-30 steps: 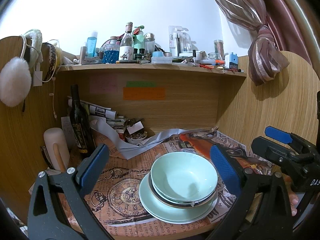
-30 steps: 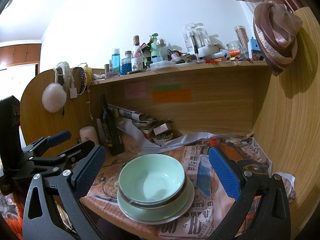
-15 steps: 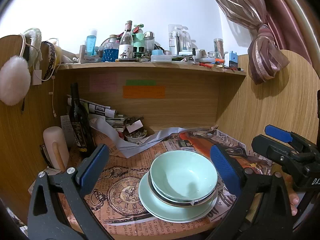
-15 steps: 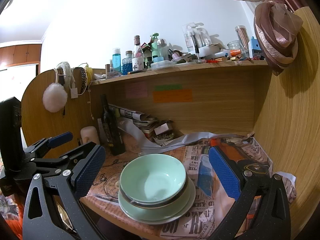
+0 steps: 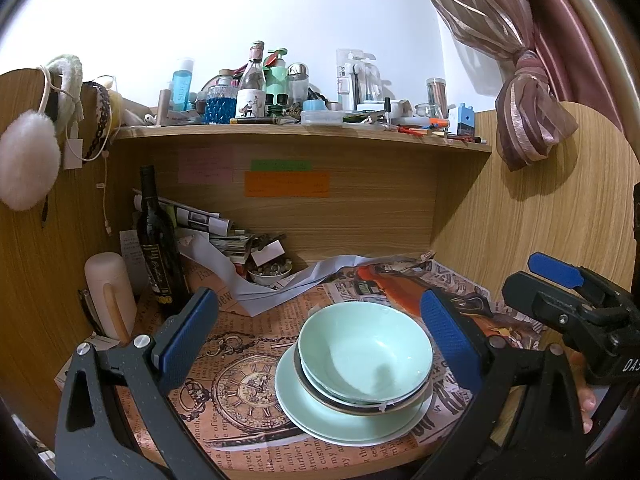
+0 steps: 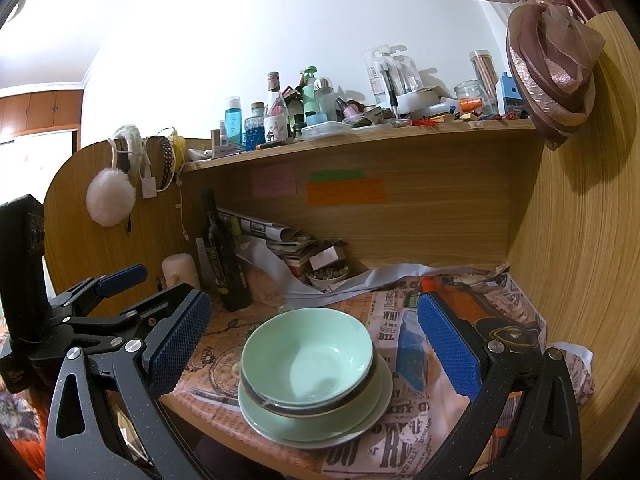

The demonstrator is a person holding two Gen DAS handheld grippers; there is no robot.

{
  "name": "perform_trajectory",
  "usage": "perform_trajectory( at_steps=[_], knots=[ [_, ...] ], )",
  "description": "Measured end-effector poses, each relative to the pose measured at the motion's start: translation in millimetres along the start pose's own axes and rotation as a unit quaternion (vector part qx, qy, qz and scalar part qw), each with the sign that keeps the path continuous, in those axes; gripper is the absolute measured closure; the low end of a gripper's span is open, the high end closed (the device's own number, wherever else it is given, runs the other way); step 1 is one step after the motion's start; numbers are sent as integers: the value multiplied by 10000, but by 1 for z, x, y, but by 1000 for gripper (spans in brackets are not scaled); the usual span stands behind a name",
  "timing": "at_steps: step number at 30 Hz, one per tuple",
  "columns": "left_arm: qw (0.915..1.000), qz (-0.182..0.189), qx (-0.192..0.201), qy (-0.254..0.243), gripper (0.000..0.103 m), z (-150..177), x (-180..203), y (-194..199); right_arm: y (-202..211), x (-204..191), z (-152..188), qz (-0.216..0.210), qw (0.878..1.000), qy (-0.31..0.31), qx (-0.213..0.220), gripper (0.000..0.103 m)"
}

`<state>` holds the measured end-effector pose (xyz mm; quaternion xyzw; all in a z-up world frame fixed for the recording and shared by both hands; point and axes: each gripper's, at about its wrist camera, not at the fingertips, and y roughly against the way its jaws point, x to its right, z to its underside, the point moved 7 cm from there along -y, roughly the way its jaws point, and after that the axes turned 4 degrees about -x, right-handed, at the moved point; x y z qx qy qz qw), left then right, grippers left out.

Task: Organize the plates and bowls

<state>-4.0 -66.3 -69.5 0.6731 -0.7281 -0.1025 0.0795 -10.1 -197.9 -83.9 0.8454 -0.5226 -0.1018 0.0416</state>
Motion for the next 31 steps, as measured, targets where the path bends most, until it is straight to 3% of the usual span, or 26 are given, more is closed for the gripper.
perform_trajectory(
  at_steps=[31],
  knots=[
    [9997,-28,-220,143,0,2,15,-14,-10,5,3,73,9996,-191,-180,0]
  ],
)
